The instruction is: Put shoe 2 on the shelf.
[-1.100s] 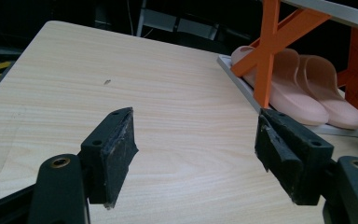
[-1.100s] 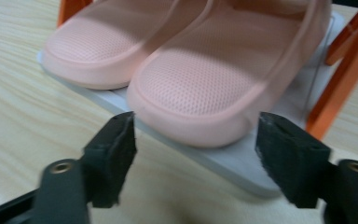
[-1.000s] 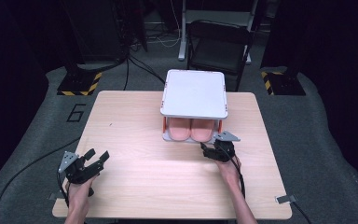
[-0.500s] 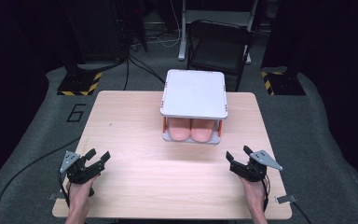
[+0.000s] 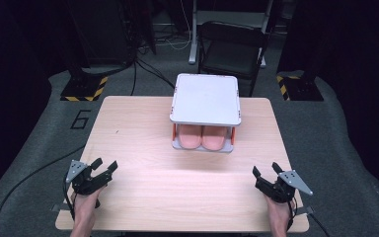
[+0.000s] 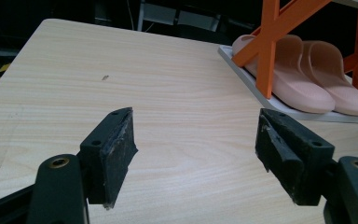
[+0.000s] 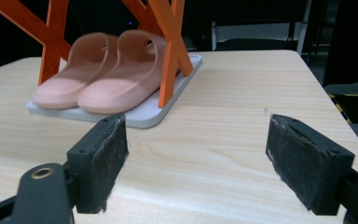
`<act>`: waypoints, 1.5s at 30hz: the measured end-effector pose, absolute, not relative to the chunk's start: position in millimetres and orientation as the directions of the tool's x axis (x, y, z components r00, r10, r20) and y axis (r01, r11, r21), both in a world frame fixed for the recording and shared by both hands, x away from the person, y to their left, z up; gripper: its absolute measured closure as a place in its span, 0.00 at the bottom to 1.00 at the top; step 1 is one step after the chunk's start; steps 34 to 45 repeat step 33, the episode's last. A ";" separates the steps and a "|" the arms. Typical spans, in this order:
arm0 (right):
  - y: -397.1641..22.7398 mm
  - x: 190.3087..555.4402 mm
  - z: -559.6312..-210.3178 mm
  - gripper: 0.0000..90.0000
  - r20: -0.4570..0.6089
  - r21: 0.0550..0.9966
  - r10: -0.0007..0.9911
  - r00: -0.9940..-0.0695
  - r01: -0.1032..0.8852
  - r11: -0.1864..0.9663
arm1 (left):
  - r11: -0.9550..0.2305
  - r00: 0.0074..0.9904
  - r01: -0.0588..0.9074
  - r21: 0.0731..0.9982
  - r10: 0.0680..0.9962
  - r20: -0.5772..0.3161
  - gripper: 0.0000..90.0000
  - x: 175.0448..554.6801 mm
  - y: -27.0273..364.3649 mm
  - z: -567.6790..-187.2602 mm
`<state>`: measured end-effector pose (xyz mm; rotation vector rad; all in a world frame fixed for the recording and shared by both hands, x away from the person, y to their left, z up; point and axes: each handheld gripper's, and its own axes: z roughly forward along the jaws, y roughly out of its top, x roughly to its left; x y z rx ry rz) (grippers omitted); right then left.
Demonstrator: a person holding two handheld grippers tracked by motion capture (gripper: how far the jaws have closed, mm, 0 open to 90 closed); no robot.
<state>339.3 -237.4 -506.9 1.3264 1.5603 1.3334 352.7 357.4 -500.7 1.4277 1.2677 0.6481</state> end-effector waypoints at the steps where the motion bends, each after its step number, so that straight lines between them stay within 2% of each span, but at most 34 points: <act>1: -237.4 338.7 -508.0 0.23 0.102 0.964 0.964 -0.244 0.265 -0.035 | 0.135 0.288 0.350 0.927 0.926 -0.243 0.31 352.4 357.6 -500.5; 21: -234.3 338.8 -510.8 0.24 0.086 0.960 0.961 -0.261 0.280 -0.010 | 0.137 0.285 0.352 0.926 0.926 -0.246 0.31 352.5 356.5 -501.2; 29: -232.7 339.0 -511.6 0.24 0.080 0.958 0.961 -0.263 0.288 -0.001 | 0.100 0.282 0.355 0.930 0.936 -0.208 0.31 352.8 355.6 -501.0; 45: -232.3 339.1 -511.3 0.23 0.071 0.958 0.962 -0.264 0.285 0.008 | 0.106 0.294 0.361 0.927 0.930 -0.221 0.30 353.1 355.7 -500.8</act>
